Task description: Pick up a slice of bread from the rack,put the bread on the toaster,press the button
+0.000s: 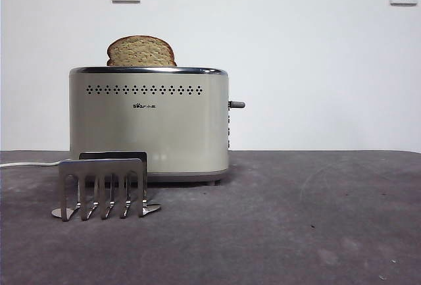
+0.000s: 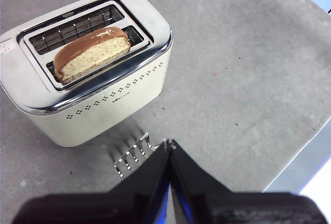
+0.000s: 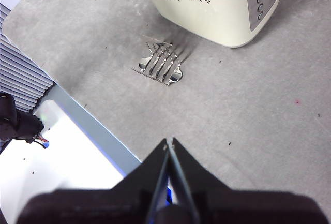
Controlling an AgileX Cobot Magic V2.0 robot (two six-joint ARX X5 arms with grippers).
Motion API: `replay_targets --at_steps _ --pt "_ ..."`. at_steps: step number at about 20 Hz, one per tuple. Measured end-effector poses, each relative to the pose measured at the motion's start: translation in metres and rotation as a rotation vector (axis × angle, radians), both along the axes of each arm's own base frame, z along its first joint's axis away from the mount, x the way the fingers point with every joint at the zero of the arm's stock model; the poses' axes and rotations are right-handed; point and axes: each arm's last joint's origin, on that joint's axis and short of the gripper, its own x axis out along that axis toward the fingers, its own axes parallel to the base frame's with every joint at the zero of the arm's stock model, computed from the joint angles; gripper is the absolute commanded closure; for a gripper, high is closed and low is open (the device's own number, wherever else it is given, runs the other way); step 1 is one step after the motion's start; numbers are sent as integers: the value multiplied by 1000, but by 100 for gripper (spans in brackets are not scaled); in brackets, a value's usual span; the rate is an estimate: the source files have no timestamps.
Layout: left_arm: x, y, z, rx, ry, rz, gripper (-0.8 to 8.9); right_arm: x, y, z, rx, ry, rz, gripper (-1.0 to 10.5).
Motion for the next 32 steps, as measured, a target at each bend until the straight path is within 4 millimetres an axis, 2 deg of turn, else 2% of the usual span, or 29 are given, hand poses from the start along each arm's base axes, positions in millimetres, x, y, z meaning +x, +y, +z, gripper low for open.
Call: replay_targets --at_steps 16,19,21,23,25,27,32 --pt "-2 3 2 8 -19 8 817 0 0 0 -3 -6 4 946" --pt "-12 17 18 1 -224 31 817 0 0 0 -3 -6 4 946" --pt "-32 34 34 -34 -466 88 817 0 0 0 -3 -6 4 946" --pt "-58 49 36 -47 -679 157 817 0 0 0 -3 -7 4 946" --pt "-80 60 23 -22 -842 227 817 0 0 0 -3 -7 4 946" --pt "-96 67 -1 36 -948 313 817 0 0 0 -3 -7 4 946" --pt "-99 75 -89 113 -957 431 817 0 0 0 -2 -7 4 946"
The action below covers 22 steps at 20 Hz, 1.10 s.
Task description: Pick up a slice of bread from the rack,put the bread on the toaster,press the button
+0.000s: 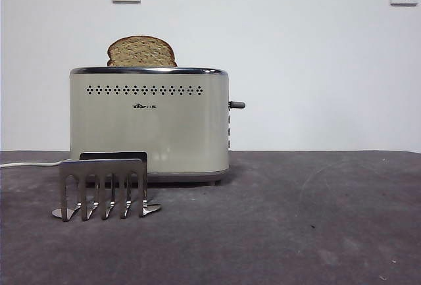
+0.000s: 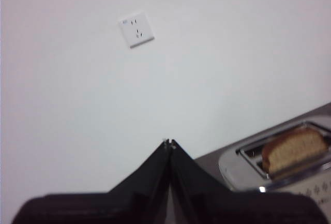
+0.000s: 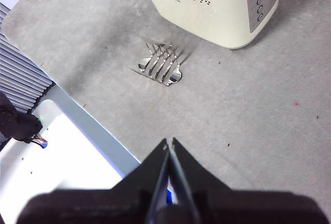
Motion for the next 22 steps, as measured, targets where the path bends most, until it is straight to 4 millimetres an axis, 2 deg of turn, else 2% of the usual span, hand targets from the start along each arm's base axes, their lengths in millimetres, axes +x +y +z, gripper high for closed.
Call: replay_targets --at_steps 6,10,16,22 --pt "10 2 -95 -87 62 9 817 0 0 0 0 0 0 946" --pt "17 3 -143 -137 128 30 817 0 0 0 0 0 0 946" --pt "26 5 -183 -233 184 81 817 0 0 0 0 0 0 946" --pt "29 5 -202 -296 271 88 817 0 0 0 0 -1 1 946"
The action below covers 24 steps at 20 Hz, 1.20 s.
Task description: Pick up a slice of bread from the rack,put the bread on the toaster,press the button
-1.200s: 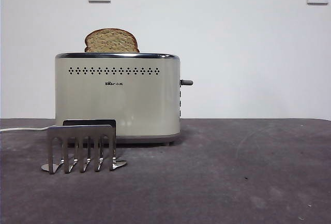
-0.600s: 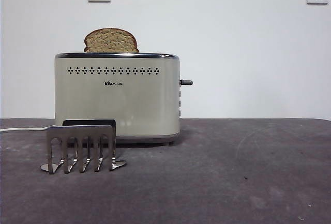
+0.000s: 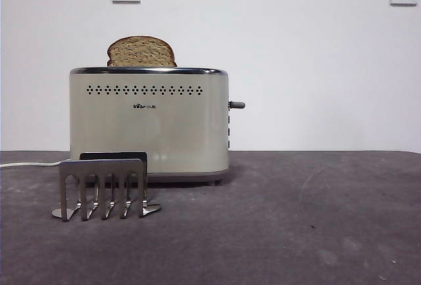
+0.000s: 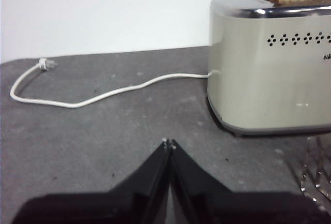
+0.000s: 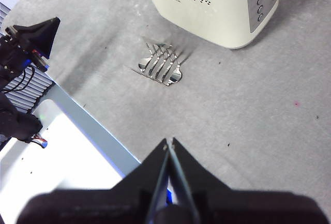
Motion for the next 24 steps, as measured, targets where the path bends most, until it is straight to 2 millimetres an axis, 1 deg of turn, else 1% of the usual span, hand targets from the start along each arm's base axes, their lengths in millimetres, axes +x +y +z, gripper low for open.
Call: replay_targets --at_steps 4,20,22,24 --pt "-1 0 -5 -11 56 0 817 0 0 0 0 -1 1 946" --pt "-1 0 -5 -11 57 1 817 0 0 0 -3 -3 -3 946" --pt "-1 0 -5 -11 57 1 817 -7 -7 4 -32 -47 -44 946" --pt "-1 0 -5 -11 57 1 817 -27 -17 15 -25 -155 -89 946"
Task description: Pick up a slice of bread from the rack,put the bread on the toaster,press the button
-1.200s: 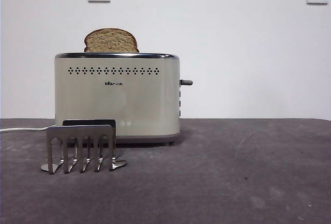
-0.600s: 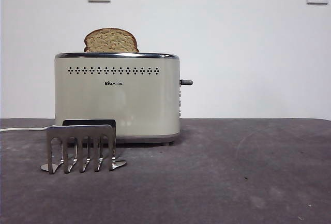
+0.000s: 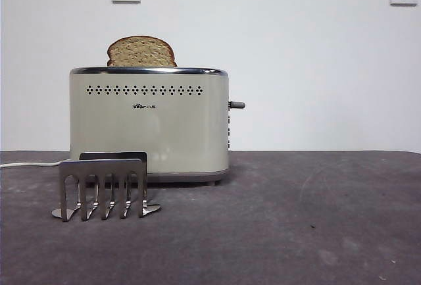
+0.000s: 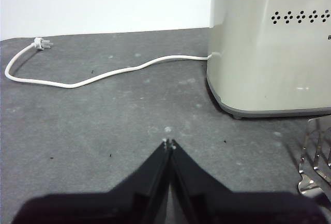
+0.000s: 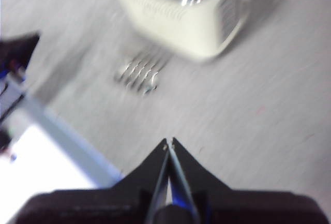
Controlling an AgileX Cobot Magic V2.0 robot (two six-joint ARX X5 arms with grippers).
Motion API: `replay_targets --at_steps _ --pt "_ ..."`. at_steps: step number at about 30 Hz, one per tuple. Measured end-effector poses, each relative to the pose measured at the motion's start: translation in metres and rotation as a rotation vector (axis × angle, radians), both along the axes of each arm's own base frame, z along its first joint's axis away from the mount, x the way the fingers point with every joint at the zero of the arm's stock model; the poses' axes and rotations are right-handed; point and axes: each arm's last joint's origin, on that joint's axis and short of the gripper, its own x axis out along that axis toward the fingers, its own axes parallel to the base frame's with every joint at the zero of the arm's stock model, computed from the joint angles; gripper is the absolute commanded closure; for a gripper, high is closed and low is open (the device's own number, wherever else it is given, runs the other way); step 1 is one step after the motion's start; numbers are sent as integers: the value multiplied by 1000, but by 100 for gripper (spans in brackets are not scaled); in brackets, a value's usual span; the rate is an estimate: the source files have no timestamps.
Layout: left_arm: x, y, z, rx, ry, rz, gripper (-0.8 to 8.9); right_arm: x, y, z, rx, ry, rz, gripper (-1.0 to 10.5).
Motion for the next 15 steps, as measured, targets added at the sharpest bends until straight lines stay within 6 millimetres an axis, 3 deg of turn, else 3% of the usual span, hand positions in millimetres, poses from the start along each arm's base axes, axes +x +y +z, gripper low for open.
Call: replay_targets --at_steps 3,5,8,15 --pt "0 0 0 0 0 0 817 -28 -14 15 86 -306 -61 946" --pt "0 0 0 0 0 0 817 -42 -22 9 126 -472 -124 946" --pt "0 0 0 0 0 0 817 -57 -28 -28 126 -585 -205 946" --pt "0 0 0 0 0 0 817 -55 -33 -121 81 -668 -360 946"
